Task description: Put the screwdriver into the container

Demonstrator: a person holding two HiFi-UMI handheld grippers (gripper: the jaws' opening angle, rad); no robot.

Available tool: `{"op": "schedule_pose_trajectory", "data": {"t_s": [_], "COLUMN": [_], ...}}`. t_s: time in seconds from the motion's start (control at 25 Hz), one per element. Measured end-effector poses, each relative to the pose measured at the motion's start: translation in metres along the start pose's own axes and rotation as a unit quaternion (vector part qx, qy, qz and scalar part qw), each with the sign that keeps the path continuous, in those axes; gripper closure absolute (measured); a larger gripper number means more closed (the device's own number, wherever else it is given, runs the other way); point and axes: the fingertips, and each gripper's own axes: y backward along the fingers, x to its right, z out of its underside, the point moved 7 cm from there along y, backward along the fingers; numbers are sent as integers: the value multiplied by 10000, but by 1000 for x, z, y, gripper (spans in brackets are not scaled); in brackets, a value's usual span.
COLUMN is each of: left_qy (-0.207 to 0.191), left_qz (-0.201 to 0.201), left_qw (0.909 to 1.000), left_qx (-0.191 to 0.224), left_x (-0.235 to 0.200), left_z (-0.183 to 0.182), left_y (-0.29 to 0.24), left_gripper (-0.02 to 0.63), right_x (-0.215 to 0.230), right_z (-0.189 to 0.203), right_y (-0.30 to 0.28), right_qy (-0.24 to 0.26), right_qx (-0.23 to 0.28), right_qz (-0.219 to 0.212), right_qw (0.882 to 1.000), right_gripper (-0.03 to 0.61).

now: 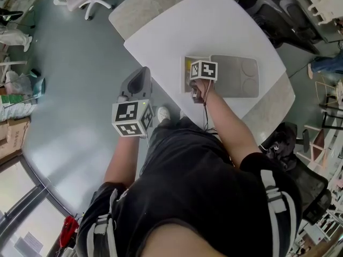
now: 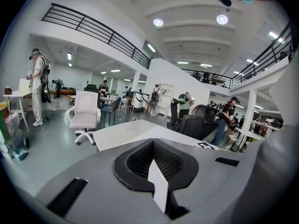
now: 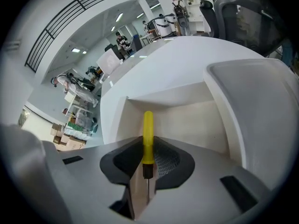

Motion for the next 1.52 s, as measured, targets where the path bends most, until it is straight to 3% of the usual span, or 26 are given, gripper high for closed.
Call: {"op": "schedule_pose_trajectory", "data": {"t_s": [0.24, 0.56, 0.96, 1.12, 1.28, 1.52], "left_qy": [-4, -50, -203, -284, -367, -518], "left_qz": [-31, 67, 351, 485, 622, 799], "left_qw": [10000, 10000, 9990, 9981, 9968, 9946], "left_qx": [-33, 23, 191, 245, 344, 423], "left_x": [-4, 1, 13, 21, 29, 45], "left_z": [2, -1, -16, -23, -33, -43], "left_y": [3, 6, -5, -10, -18, -22], "left_gripper": [607, 607, 607, 607, 607, 607], "right_x": [3, -8, -24, -32, -41, -51], "right_z": [-1, 2, -16, -24, -37, -43], "right_y": [-3, 13, 77, 114, 160, 230], "right_qy": [-23, 85, 551, 979, 1460, 1663], "right_qx": [-51, 266, 1419, 2206, 3206, 4370], "right_qz": [76, -25, -138, -243, -63, 41], "right_qw": [10000, 9996, 9883, 9701, 9359, 8839], "right_gripper": [512, 512, 529, 539, 561, 565]}}
